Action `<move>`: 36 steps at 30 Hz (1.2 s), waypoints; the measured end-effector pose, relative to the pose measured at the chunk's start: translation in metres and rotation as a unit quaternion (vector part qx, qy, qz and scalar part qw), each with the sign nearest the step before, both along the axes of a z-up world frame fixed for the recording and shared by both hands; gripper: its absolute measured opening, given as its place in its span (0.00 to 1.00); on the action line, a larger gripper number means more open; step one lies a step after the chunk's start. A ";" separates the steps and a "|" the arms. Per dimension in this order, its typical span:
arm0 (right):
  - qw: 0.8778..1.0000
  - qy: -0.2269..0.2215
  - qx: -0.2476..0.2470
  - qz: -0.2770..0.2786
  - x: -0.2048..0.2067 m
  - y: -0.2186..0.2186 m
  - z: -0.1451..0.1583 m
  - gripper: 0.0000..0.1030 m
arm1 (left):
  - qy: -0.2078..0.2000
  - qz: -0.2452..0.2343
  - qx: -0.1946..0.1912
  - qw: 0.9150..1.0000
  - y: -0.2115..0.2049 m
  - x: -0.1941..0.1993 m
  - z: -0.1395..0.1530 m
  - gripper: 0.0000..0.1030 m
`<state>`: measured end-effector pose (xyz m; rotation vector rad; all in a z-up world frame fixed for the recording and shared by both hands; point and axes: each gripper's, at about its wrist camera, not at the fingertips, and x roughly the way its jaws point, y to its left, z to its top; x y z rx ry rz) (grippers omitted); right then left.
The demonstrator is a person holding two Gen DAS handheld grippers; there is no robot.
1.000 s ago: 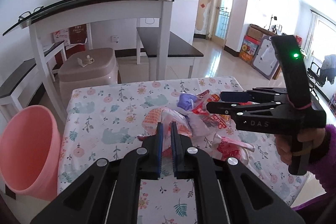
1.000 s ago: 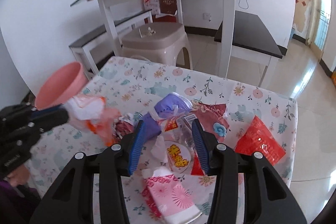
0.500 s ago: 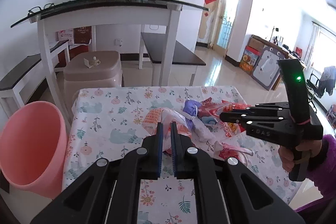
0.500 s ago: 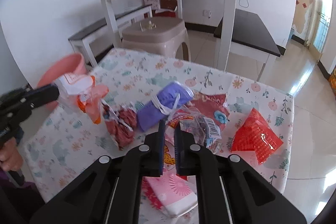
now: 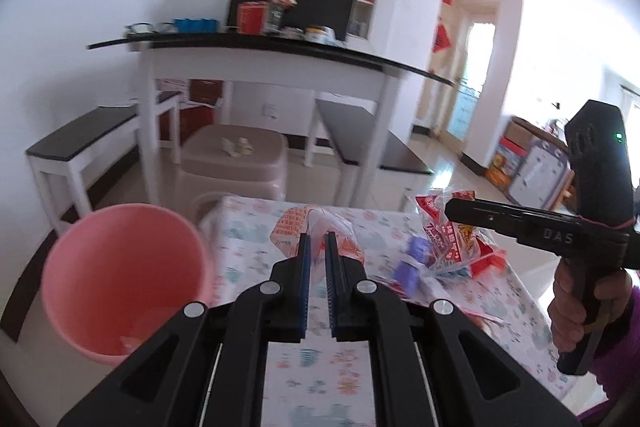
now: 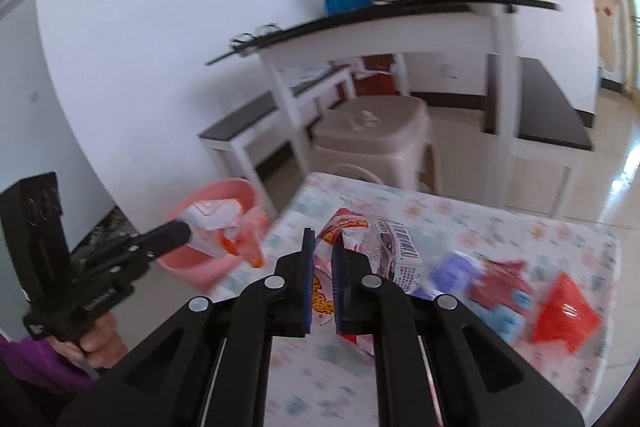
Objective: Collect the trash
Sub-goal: 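Carry both wrappers over the pink bin and open both tools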
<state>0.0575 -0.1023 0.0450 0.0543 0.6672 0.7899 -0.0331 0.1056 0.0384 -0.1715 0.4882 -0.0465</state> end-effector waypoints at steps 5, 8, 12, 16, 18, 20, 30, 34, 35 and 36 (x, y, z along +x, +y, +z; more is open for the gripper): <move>0.999 0.001 0.014 0.047 -0.001 0.056 0.004 0.08 | -0.005 0.055 -0.007 0.998 0.044 -0.014 0.001 0.06; 0.997 0.001 0.016 0.074 -0.002 0.092 0.003 0.08 | -0.001 0.087 -0.012 0.996 0.070 -0.023 -0.003 0.06; 0.995 0.008 0.015 0.102 -0.003 0.135 -0.002 0.08 | 0.008 0.122 -0.018 0.992 0.101 -0.034 -0.013 0.06; 0.992 0.015 0.006 0.128 -0.003 0.175 -0.011 0.08 | 0.020 0.147 -0.027 0.988 0.126 -0.039 -0.024 0.06; 0.990 0.019 -0.001 0.137 -0.004 0.189 -0.016 0.08 | 0.028 0.155 -0.031 0.987 0.134 -0.039 -0.030 0.06; 0.989 0.029 -0.005 0.146 -0.005 0.201 -0.023 0.08 | 0.035 0.161 -0.033 0.986 0.139 -0.039 -0.035 0.06; 0.987 0.064 -0.030 0.147 0.001 0.233 -0.051 0.11 | 0.059 0.174 -0.027 0.983 0.149 -0.034 -0.056 0.07; 0.985 0.077 -0.034 0.149 0.004 0.236 -0.057 0.23 | 0.059 0.175 -0.021 0.983 0.147 -0.031 -0.056 0.13; 0.985 0.079 -0.034 0.148 0.005 0.235 -0.058 0.24 | 0.059 0.176 -0.022 0.982 0.147 -0.031 -0.056 0.14; 0.985 0.080 -0.033 0.147 0.006 0.234 -0.058 0.26 | 0.059 0.176 -0.023 0.982 0.147 -0.031 -0.055 0.14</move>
